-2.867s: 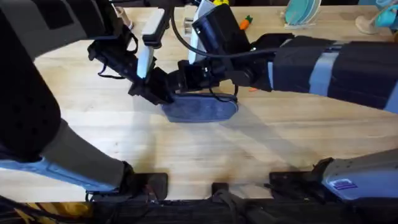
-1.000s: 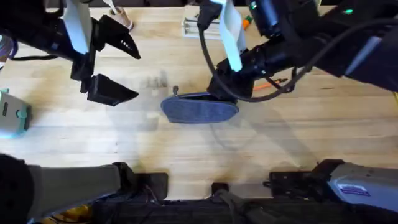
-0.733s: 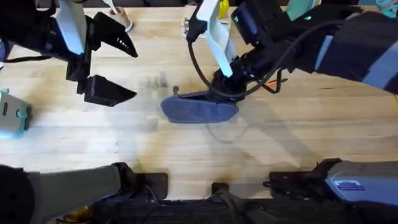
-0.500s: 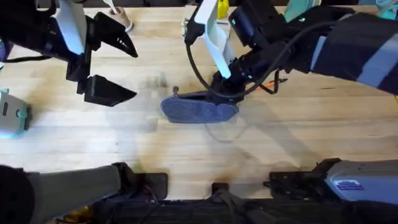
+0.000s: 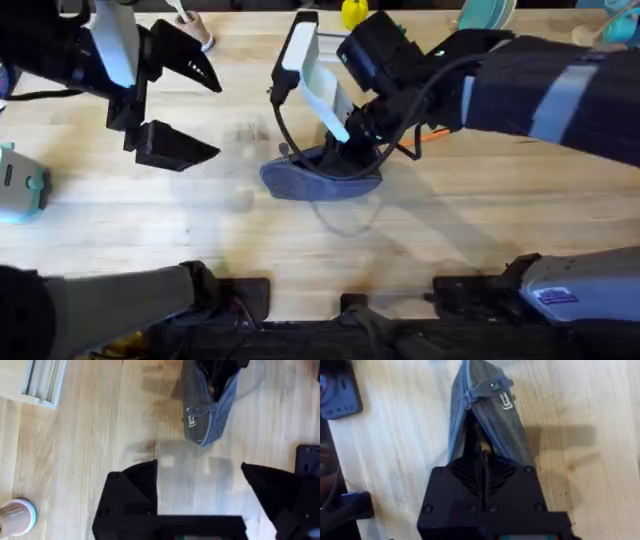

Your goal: Unzip the bag, pick up the pens from the table one at a time and place them inside, then zip the bag closed.

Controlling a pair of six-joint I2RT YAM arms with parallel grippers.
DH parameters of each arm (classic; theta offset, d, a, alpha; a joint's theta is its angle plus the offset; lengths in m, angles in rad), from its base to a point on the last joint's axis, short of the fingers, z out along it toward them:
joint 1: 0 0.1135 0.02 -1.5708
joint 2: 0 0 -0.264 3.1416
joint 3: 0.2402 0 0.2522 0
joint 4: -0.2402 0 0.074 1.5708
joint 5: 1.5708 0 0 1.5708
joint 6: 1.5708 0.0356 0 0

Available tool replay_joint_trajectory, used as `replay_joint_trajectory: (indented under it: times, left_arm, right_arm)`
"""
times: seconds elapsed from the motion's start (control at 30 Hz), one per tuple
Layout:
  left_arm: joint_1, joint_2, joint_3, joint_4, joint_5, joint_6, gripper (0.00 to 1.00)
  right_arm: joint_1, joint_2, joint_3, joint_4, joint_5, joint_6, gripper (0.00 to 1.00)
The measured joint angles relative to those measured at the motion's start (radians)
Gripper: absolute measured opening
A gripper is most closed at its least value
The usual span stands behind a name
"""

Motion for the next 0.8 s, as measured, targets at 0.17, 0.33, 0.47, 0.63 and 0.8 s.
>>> replay_joint_trajectory:
  times: [0.17,0.33,0.47,0.63,0.8]
  left_arm:
    - [0.000,0.000,0.000,0.000,0.000,0.000,0.995]
    - [0.000,0.000,0.000,0.000,0.000,0.000,0.995]
    - [0.000,0.000,0.000,0.000,0.000,0.000,0.995]
    - [0.000,0.000,0.000,-0.001,0.000,0.000,0.995]
    - [0.000,0.000,0.000,-0.001,0.000,0.000,0.995]
  right_arm:
    - [0.000,0.040,0.000,0.001,0.000,0.000,0.029]
    - [0.000,0.042,0.001,0.001,0.000,-0.001,0.352]
    - [0.000,0.042,0.001,-0.002,0.005,-0.008,0.922]
    - [0.000,0.042,0.001,-0.004,0.007,-0.015,0.996]
    - [0.000,0.036,0.001,-0.006,0.008,-0.015,0.996]
